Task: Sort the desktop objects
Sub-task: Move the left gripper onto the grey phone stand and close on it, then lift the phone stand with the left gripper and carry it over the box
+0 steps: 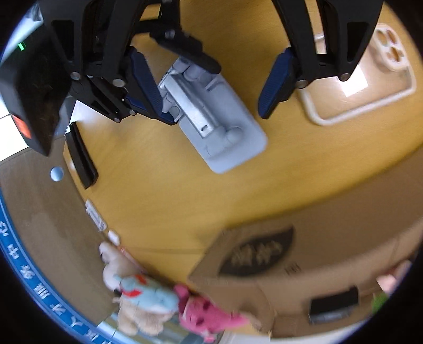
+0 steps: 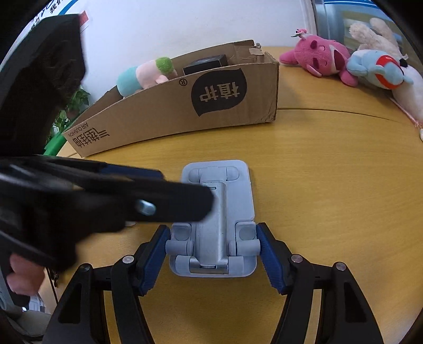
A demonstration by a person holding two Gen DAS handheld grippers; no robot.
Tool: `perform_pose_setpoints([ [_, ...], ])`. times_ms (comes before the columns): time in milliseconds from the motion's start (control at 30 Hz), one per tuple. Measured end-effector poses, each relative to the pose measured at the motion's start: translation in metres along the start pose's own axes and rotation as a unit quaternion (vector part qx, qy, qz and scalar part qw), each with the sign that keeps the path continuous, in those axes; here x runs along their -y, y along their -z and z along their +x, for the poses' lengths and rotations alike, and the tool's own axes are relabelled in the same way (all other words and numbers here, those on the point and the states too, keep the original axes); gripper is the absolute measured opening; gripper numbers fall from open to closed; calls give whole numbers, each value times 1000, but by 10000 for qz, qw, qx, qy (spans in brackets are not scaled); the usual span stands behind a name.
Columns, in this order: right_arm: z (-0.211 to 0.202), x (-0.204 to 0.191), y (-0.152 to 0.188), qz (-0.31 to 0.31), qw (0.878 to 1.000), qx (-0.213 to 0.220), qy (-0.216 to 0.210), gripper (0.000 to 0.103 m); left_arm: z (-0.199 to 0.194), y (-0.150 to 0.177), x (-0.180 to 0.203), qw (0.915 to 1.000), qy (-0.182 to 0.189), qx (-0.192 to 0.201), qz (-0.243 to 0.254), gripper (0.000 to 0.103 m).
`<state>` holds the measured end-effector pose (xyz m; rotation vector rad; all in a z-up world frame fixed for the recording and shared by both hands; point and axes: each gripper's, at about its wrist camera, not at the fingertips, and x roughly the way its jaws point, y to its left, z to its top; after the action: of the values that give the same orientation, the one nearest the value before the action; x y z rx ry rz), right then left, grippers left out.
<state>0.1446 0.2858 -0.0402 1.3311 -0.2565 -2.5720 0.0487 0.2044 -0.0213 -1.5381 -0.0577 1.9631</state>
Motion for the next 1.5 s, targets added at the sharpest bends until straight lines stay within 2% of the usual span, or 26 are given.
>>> perform_pose_setpoints([
  [67,-2,-2,3,32,10000,38,-7,65,10,1,2,9999,-75,-143,-20,64],
  [267,-7,-1,6,60,9998,190,73,64,7,5,6,10000,63,2,16,54],
  [433,-16,-10,1,-68,9990,398,169,64,-10,1,9,9994,72,323,115,52],
  [633,-35,-27,-23,-317,9956,837,260,64,-46,-11,13,9960,29,852,266,51],
  [833,-58,-53,-65,-692,9881,1342,289,64,-98,-32,8,9883,13,1474,387,51],
  [1067,-83,-88,-124,-1099,9751,1910,256,64,-167,-63,0,9747,14,2170,540,49],
  [1200,-89,-116,-158,-1375,9667,2144,240,64,-199,-77,-14,9681,-82,2438,574,49],
  [1333,-87,-143,-185,-1625,9610,2236,105,64,-227,-87,-36,9637,-160,2615,519,48],
  [1500,-67,-180,-226,-1914,9569,2178,-173,64,-253,-98,-71,9602,-448,2730,375,46],
])
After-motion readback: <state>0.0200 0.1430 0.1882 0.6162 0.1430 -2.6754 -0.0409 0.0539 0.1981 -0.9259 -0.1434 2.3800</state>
